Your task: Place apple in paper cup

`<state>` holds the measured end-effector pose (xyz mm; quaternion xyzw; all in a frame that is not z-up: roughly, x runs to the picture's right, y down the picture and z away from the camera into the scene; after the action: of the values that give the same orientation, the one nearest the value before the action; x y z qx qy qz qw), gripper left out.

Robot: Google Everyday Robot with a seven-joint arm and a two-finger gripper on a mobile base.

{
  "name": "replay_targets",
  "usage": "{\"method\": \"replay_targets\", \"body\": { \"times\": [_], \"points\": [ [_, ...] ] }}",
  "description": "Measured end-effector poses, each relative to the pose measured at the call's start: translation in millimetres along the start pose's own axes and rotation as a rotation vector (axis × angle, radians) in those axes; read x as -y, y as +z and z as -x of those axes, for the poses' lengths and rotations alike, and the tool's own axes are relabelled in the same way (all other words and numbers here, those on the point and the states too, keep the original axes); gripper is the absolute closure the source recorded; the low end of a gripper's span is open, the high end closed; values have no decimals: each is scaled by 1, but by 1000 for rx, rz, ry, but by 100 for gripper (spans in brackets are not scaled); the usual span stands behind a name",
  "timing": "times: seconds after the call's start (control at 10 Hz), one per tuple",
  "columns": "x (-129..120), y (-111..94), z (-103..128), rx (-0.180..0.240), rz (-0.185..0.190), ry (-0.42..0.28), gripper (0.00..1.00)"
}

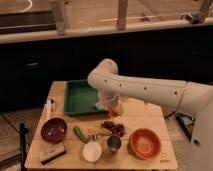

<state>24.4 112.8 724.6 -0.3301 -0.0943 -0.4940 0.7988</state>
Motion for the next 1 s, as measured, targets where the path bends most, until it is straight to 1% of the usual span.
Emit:
{"method": "replay_targets", "body": {
  "times": [0.1, 0.3, 0.5, 0.6, 0.7, 1.0],
  "points": [
    [3, -3, 6, -5, 7, -15, 99],
    [8, -7, 20, -4, 5, -54, 99],
    [25, -13, 38, 0, 4, -92, 99],
    [25, -14, 40, -1, 4, -95, 99],
    [26, -14, 49, -4, 2, -114, 99],
    [32, -10, 69, 12, -13, -146, 99]
  ]
}}
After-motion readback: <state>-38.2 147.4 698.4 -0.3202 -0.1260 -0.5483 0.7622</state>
